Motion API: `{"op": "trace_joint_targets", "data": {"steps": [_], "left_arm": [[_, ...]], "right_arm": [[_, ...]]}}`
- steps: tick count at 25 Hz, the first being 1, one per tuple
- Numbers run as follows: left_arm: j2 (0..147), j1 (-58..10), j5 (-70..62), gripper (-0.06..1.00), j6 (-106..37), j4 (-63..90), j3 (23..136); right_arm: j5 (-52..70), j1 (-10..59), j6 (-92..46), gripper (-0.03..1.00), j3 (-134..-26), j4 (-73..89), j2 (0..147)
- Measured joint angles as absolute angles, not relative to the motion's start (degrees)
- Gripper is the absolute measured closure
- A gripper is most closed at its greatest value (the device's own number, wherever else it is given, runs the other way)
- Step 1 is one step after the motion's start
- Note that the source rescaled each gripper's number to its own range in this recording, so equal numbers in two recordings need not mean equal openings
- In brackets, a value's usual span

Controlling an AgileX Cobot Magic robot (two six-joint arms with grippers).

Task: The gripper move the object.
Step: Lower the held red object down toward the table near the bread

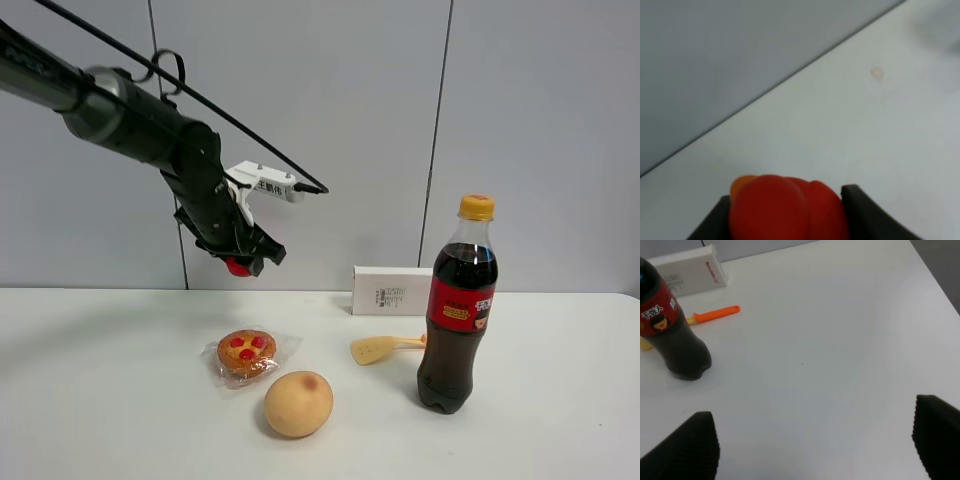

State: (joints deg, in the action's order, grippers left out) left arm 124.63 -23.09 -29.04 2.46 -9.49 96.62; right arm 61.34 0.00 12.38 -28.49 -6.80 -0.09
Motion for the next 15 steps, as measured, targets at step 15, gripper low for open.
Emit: {"op": "trace_joint_targets", "data": {"steps": [15], "left_arm": [[103.09,-24.26,-54.25,0.91,1.39,-6.37,84.65]], "right_arm": [[61.34,0.00,12.38,-0.03,-28.49,-6.80,-0.09]]}}
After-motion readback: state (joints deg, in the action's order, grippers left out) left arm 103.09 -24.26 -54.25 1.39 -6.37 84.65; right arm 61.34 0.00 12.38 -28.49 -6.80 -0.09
